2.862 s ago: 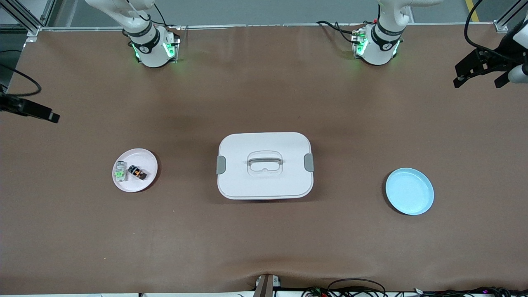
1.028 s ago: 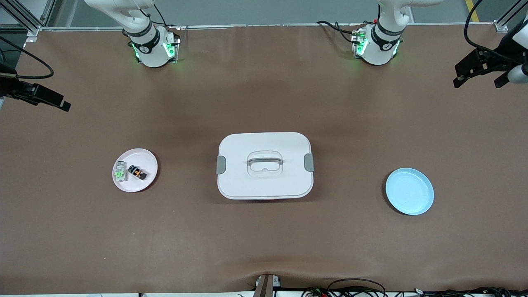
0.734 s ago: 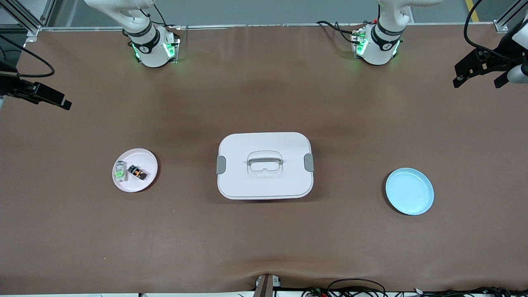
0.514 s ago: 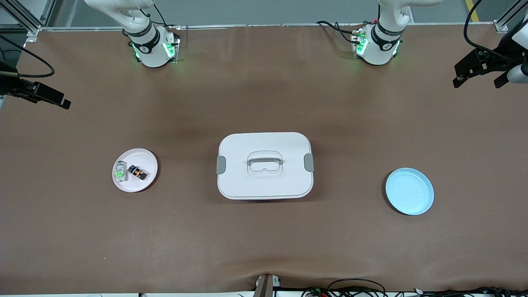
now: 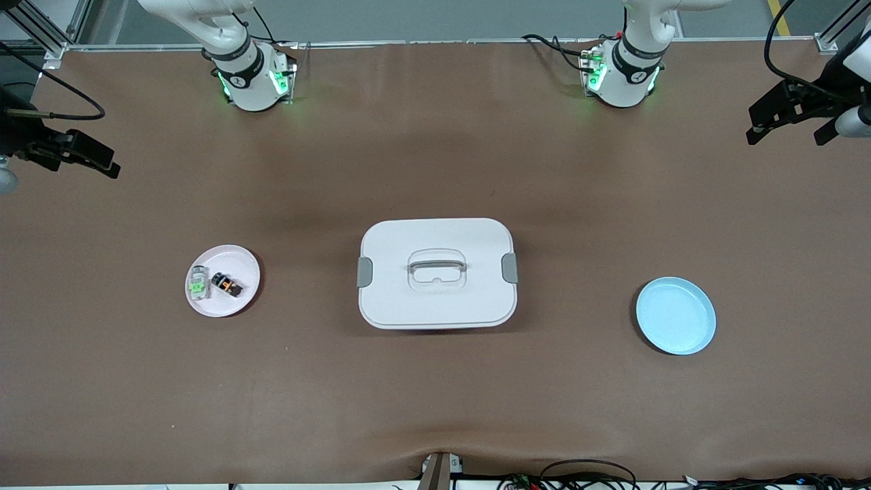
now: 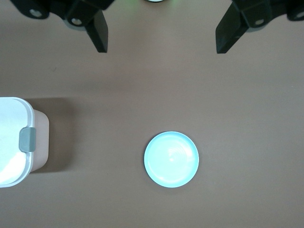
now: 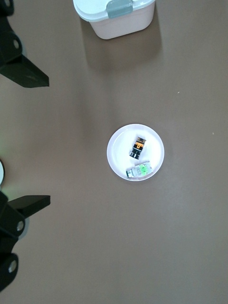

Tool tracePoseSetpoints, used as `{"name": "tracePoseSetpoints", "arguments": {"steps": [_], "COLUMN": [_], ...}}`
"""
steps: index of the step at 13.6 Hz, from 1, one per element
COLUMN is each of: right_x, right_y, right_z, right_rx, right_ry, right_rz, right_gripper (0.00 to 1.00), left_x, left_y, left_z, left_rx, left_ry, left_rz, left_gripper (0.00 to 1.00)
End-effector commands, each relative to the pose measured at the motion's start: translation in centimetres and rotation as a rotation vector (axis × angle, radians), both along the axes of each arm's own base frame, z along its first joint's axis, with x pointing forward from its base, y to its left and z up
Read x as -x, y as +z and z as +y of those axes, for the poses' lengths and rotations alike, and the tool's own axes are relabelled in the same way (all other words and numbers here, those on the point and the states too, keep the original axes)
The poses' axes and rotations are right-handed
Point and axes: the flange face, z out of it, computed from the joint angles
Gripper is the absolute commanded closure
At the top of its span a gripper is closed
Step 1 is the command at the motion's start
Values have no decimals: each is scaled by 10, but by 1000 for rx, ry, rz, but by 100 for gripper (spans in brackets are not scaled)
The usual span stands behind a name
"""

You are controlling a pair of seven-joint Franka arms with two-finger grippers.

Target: Transfer orange switch to right arm and place

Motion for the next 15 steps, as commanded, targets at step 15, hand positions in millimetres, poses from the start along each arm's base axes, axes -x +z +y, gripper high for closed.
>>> {"name": "tracePoseSetpoints", "arguments": {"steps": [15], "right_x": [6], "right_y": [1], "right_z": [-48], "right_rx": [-20], "right_ry": [60], "right_rz": [-39], "right_gripper": [0], "left_x": [4], "left_y": [2], "left_z": [-12], "left_rx": [-44], "left_ry": [-28], "left_rz": [8], "left_gripper": [0]}}
